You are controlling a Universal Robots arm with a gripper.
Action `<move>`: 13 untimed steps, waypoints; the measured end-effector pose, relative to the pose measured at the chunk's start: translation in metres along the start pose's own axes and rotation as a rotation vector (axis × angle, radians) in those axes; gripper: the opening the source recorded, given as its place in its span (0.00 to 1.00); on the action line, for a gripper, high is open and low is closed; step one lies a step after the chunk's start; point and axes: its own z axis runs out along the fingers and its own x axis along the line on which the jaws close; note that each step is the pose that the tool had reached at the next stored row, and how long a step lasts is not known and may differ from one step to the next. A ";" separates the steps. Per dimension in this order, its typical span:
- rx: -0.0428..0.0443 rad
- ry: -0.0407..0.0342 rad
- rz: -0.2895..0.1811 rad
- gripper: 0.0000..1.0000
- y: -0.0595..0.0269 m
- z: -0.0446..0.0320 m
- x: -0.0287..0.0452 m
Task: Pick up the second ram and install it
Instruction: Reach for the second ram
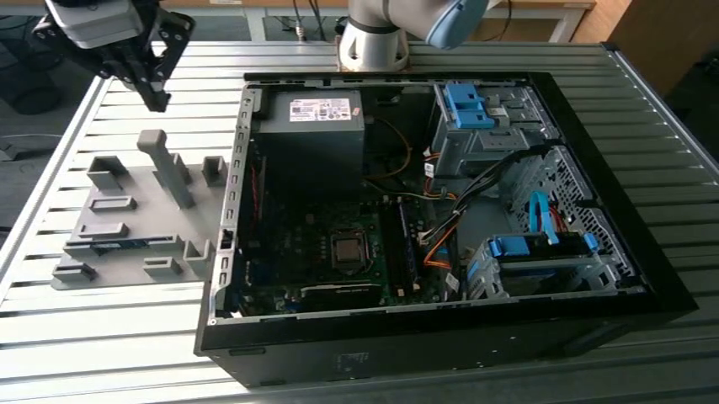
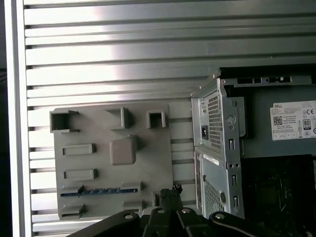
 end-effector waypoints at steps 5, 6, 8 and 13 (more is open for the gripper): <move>0.0001 0.0001 0.000 0.11 -0.0021 -0.0003 0.0224; 0.0001 0.0001 0.000 0.11 -0.0026 -0.0003 0.0270; 0.0000 0.0000 0.000 0.11 -0.0035 -0.0003 0.0352; 0.0000 0.0001 0.000 0.11 -0.0073 -0.0005 0.0524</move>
